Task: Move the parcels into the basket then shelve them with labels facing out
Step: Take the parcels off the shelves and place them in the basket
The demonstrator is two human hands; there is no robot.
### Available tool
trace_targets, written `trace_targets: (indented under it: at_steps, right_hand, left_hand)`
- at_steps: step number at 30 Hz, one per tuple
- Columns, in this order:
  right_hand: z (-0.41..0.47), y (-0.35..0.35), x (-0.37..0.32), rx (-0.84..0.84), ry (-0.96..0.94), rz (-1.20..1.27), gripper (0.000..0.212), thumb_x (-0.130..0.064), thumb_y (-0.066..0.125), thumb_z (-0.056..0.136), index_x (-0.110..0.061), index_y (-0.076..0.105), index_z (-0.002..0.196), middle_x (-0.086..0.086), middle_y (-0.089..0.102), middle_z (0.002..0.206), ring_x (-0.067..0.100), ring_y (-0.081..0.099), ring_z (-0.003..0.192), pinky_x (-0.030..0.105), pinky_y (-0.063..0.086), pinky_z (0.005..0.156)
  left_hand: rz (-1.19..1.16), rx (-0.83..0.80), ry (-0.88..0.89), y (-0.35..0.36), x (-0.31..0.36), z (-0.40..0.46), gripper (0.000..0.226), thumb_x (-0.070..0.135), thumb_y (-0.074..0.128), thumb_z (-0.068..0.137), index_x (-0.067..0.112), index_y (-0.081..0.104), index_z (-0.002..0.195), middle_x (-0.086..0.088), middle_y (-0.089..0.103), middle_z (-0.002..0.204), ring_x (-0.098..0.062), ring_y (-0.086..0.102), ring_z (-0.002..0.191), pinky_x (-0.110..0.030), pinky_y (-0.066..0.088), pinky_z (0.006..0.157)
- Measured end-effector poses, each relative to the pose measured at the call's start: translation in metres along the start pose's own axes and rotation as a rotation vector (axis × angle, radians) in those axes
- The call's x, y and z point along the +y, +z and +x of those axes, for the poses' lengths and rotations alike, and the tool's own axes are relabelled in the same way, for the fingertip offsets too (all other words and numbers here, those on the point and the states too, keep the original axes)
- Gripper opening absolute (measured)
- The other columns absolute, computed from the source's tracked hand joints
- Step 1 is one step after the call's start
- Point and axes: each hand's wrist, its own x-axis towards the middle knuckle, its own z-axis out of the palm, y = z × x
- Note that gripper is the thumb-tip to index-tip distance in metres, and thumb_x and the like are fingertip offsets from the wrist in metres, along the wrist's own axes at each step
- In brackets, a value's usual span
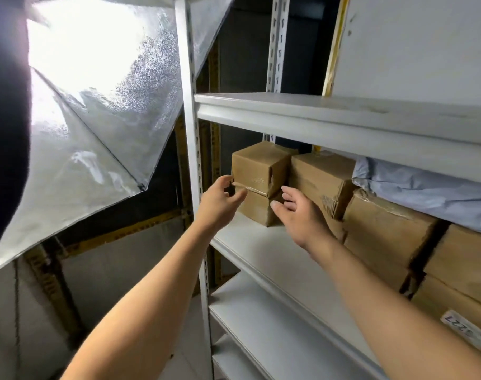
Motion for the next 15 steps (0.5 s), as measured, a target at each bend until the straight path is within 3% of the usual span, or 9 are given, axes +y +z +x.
trace_targets:
  at_steps: [3,6,11,15]
  right_hand:
    - [0.035,0.016,0.003,0.026,0.075,0.004,0.073,-0.049,0.061,0.103,-0.032,0.027,0.166,0.002,0.039,0.166,0.025,0.044,0.148,0.042,0.045,0.115]
    - [0.065,0.032,0.005,0.088,0.124,0.034,0.087,-0.056,0.062,0.1,-0.031,0.014,0.168,0.004,0.03,0.17,0.028,0.037,0.153,0.044,0.039,0.118]
    - [0.1,0.054,0.012,0.161,0.149,0.109,0.101,-0.059,0.067,0.096,-0.027,0.005,0.17,-0.001,0.019,0.174,0.023,0.026,0.158,0.04,0.028,0.127]
    - [0.114,0.066,0.016,0.18,0.158,0.156,0.116,-0.079,0.069,0.079,-0.03,0.013,0.168,-0.004,0.03,0.171,0.02,0.033,0.155,0.046,0.034,0.125]
  left_hand:
    - [-0.052,-0.018,-0.031,0.008,-0.014,0.045,0.083,0.048,0.073,0.096,0.024,0.031,0.164,-0.003,0.043,0.165,-0.026,0.051,0.143,-0.047,0.049,0.112]
    - [-0.132,-0.059,-0.035,0.016,-0.028,0.086,0.091,0.051,0.072,0.096,0.028,0.02,0.167,-0.003,0.034,0.169,-0.029,0.044,0.149,-0.051,0.046,0.114]
    - [-0.351,-0.186,-0.045,0.026,-0.042,0.128,0.092,0.052,0.069,0.097,0.029,0.015,0.168,-0.003,0.041,0.164,-0.027,0.05,0.143,-0.045,0.047,0.114]
    - [-0.375,-0.251,0.011,0.031,-0.048,0.141,0.074,0.055,0.069,0.096,0.031,0.035,0.157,0.004,0.056,0.142,-0.015,0.06,0.124,-0.032,0.055,0.1]
